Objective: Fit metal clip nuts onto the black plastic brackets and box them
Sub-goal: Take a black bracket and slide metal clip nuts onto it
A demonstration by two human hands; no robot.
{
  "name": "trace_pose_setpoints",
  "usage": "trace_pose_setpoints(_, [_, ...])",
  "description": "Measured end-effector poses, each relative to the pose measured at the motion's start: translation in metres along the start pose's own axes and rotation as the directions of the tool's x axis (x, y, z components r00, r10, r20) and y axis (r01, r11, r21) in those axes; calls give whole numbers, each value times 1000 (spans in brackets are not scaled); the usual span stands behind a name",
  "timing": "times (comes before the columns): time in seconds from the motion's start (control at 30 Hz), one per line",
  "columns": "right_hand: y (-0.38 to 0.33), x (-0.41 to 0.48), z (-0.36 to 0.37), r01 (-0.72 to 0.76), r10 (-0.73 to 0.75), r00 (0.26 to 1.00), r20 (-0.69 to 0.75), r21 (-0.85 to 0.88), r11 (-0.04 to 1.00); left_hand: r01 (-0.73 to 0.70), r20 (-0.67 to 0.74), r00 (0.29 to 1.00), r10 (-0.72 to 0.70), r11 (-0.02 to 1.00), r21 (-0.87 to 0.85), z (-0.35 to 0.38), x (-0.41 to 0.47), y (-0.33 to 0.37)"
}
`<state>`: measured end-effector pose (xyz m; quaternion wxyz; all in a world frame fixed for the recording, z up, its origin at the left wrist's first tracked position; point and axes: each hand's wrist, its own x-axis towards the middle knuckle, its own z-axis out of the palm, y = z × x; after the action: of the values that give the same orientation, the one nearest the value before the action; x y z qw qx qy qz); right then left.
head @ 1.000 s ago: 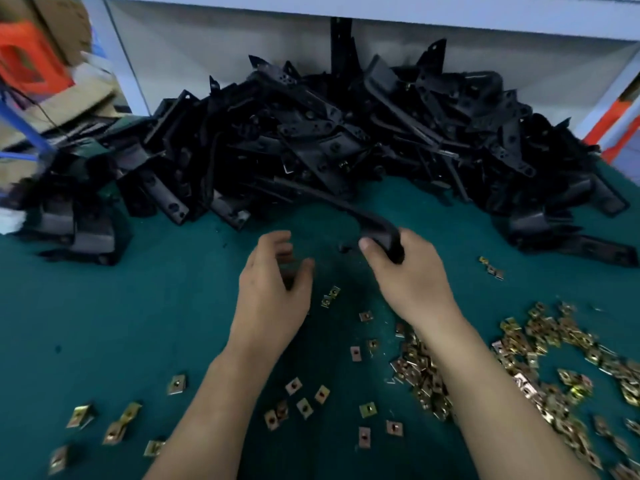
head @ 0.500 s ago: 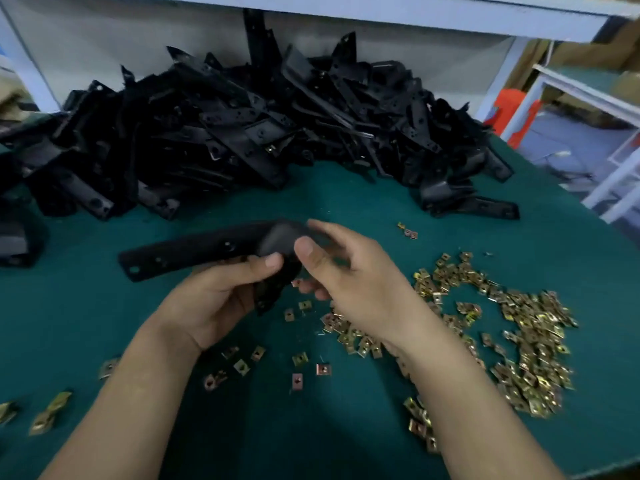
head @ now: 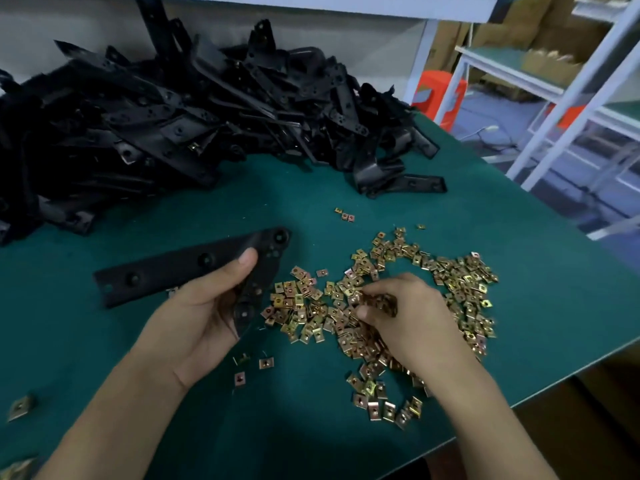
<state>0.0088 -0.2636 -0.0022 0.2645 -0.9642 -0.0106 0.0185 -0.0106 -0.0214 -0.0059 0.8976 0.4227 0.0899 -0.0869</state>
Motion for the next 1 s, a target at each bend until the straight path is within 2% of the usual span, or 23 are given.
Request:
trace_pose_setpoints(0.2, [3,6,9,21,-17,998,-59,80,997,20,-13,1000,-20,999,32,6,-3,-7])
trace_pose_setpoints(0.43, [0,10,9,36,-1,994,-108,325,945,26,-39,999,-25,999,33,6,-1,-4])
trace_pose_setpoints(0.53, [-5,9,4,7,24,999,-45,581,814,49,-39,998,-48,999,8,4,0,-4])
trace_pose_setpoints(0.67, [-21,7,6,-131,19,989,145,822,554,54,-6,999,-54,999,4,3,1,-6])
trace_pose_setpoints(0.73, [-27,6,10,-186,-3,977,212,862,472,51,16,999,-51,999,-5,3,1,-6])
trace_pose_setpoints(0.8, [-34,4,13,-208,-31,968,248,869,450,59,32,998,-59,998,-16,3,1,-6])
trace_pose_setpoints(0.87, [-39,3,17,-215,-48,964,260,877,430,79,24,997,-79,997,-15,4,1,-5])
trace_pose_setpoints(1.0, [-49,0,19,-234,-70,960,270,916,326,99,-3,995,-99,995,-18,3,2,-5])
